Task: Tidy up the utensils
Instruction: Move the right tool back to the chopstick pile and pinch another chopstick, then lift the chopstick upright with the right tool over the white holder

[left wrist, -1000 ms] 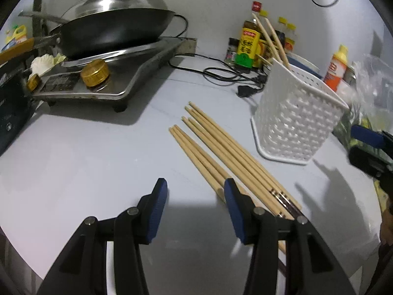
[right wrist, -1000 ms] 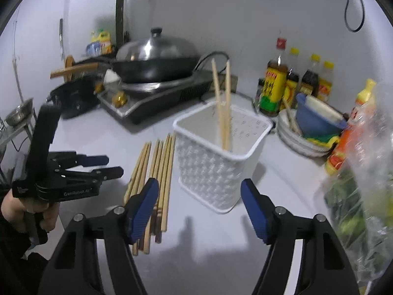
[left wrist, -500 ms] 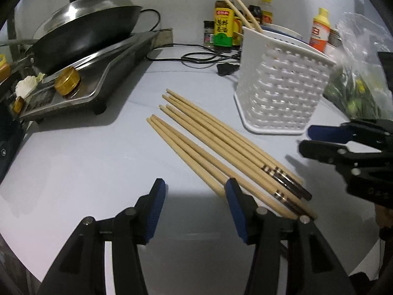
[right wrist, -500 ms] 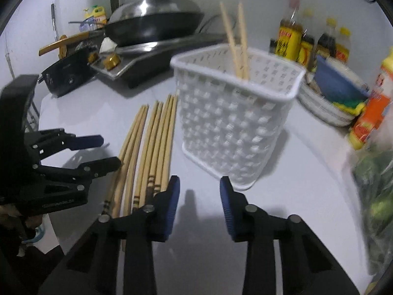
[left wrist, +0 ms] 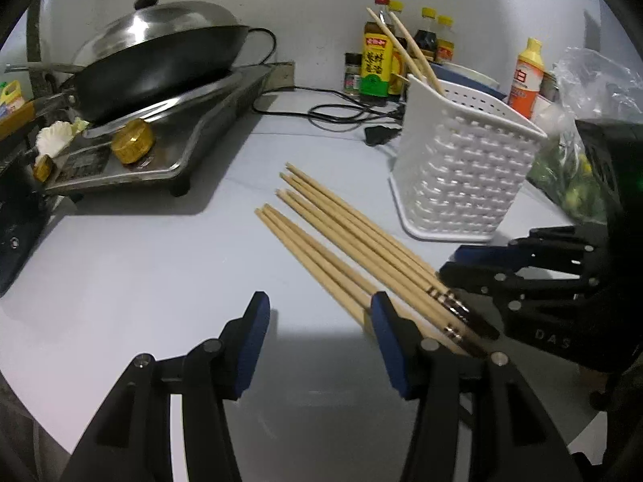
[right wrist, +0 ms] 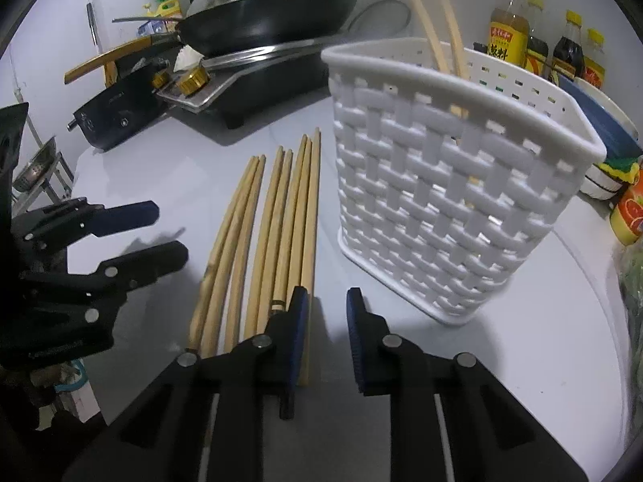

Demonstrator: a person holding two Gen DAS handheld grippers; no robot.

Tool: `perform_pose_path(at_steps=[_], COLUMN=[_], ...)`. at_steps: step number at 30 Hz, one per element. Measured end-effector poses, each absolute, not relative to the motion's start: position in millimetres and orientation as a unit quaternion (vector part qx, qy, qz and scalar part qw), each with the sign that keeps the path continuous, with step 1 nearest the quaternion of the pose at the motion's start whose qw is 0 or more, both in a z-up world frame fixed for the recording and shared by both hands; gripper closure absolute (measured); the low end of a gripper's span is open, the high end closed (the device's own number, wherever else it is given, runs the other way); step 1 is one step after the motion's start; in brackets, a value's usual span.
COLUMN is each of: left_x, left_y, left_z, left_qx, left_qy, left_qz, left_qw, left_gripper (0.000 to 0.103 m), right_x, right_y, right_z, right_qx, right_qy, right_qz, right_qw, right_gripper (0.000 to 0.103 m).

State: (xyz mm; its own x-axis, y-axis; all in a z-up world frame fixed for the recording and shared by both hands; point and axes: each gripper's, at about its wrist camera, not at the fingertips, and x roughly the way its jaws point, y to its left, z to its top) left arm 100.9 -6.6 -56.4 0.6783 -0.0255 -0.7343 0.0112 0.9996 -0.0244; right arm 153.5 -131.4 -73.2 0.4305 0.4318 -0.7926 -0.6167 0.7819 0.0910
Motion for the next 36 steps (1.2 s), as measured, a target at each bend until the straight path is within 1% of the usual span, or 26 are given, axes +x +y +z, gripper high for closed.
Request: perform_pose_path(at_steps=[4, 10, 11, 12, 13, 22, 26, 28, 30, 31, 33, 35, 36], left_x=[107, 103, 103, 103, 102, 102, 107, 109, 110, 111, 111, 108, 107], left_y=[-14, -15, -15, -14, -13, -3, -11, -14, -14, -13, -11, -6, -2], left_z=[-66, -71, -71, -70, -71, -64, -70, -73, -73, -73, -76, -77, -78], left_qx=[-0.004, 0.000, 0.001, 0.001, 0.003, -0.020, -0.020, -0.018, -0.013, -0.006, 0.007, 0.009, 0.008], left_qy=[0.420, 0.427, 0.428, 0.428, 0.429, 0.417, 0.427, 0.429, 0.432, 0.434, 0.445, 0.443, 0.446], left_qz=[-0.021, -0.020, -0.018, -0.016, -0.012, -0.021, -0.033, -0.034, -0.029, -0.022, -0.010, -0.010, -0.008], left_qw=[0.907, 0.904, 0.904, 0.904, 0.903, 0.909, 0.904, 0.902, 0.901, 0.901, 0.896, 0.896, 0.895], left_gripper=[0.051, 0.051, 0.051, 0.051, 0.051, 0.051, 0.051, 0.050, 0.046, 0.046, 0.046, 0.045, 0.045], right_x=[153, 147, 148, 148, 148, 127, 112, 106, 106, 107, 111, 115, 118], right_y=[-134, -128, -127, -127, -129, -159, -176, -180, -182, -183, -182, -179, -174], right_z=[-72, -76, -76, -76, -76, -73, -71, -70, -70, -70, -69, -67, -66], right_qx=[-0.107, -0.114, -0.114, -0.115, -0.115, -0.133, -0.150, -0.159, -0.159, -0.157, -0.148, -0.140, -0.139], right_qy=[0.435, 0.436, 0.436, 0.437, 0.437, 0.447, 0.459, 0.462, 0.462, 0.461, 0.458, 0.452, 0.447], right_qz=[0.316, 0.322, 0.322, 0.319, 0.318, 0.314, 0.312, 0.310, 0.306, 0.305, 0.302, 0.306, 0.310], right_qw=[0.836, 0.832, 0.833, 0.833, 0.834, 0.827, 0.818, 0.815, 0.817, 0.818, 0.823, 0.826, 0.827], right_gripper=[0.085, 0.085, 0.088, 0.095, 0.098, 0.097, 0.097, 0.097, 0.097, 0.096, 0.080, 0.072, 0.071])
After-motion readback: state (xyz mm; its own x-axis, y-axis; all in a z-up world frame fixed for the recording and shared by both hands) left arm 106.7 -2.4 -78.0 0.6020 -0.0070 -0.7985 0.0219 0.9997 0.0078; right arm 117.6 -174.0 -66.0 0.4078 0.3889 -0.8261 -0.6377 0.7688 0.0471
